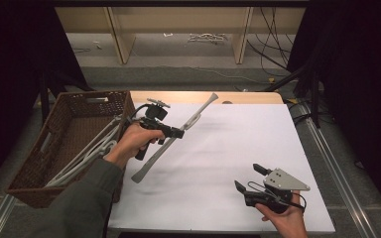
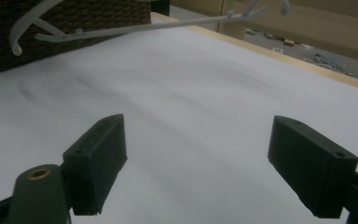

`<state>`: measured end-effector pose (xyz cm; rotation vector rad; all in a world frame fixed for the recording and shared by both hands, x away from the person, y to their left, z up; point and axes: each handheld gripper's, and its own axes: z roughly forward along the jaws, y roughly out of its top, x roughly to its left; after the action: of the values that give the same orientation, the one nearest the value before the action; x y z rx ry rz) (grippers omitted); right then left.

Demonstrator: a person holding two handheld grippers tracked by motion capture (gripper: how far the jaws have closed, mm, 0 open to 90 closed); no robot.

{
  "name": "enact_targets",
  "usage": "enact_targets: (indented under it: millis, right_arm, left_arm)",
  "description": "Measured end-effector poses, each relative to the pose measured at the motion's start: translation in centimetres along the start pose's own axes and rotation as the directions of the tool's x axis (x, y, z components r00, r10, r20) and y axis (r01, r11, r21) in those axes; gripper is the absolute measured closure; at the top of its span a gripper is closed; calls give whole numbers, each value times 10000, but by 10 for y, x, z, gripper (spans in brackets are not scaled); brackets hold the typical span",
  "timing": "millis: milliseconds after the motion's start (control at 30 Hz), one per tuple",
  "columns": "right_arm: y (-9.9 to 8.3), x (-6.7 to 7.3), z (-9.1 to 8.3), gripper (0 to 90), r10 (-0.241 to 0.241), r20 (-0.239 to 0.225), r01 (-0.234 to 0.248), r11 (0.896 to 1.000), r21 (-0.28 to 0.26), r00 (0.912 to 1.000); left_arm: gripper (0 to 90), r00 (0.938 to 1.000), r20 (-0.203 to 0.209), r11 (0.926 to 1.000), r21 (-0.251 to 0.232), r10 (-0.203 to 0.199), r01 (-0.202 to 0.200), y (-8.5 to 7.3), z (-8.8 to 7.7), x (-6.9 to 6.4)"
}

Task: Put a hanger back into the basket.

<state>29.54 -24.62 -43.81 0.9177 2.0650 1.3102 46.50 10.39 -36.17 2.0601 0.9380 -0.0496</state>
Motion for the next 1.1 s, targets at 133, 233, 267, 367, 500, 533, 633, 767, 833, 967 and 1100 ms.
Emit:
enact_targets:
  millis: [133,233,267,367,500,533,633,767,833,967,1100]
  right_arm:
    - [0,0,-1,203,117,-36,-116,9998,189,9999]
    - [0,0,-1,203,36,2,-36,9999,136,10000]
    - [0,0,0,203,31,10,-31,10000,8,10000]
    - [0,0,-1,203,-39,5,39,10000,86,10000]
    - [0,0,-1,203,-18,13,17,9999,172,10000]
    - [0,0,-1,203,-34,38,34,9999,169,10000]
    - [0,0,0,203,15,-16,-14,10000,63,10000]
    - [-1,0,0,203,-75,10,75,9998,173,10000]
    - [0,0,0,203,-34,-11,34,10000,12,10000]
    - [-1,0,0,203,28,-22,-28,10000,64,10000]
    - [-1,0,0,203,10,20,-11,10000,98,10000]
  left_arm:
    - [824,9997,35,9995,-206,241,-240,6,-14,-9]
    - [824,9992,24,9986,-350,396,-395,11,-21,-17]
    - [824,9989,21,9983,-355,471,-470,12,-24,-19]
    - [824,9973,10,9963,-456,734,-733,16,-34,-25]
    - [824,9960,-29,9930,-769,894,-894,22,-52,-33]
    - [823,9958,-31,9926,-803,915,-915,23,-55,-35]
    - [823,9933,-159,9896,-848,1149,-1158,29,-64,-41]
    - [823,9913,-267,9859,-1036,1292,-1313,36,-78,-45]
    - [824,9896,-403,9841,-1070,1381,-1417,37,-87,-44]
    - [824,9867,-799,9820,-1148,1416,-1502,36,-102,-37]
    - [823,9874,-1118,9838,-1277,1118,-1258,30,-118,-28]
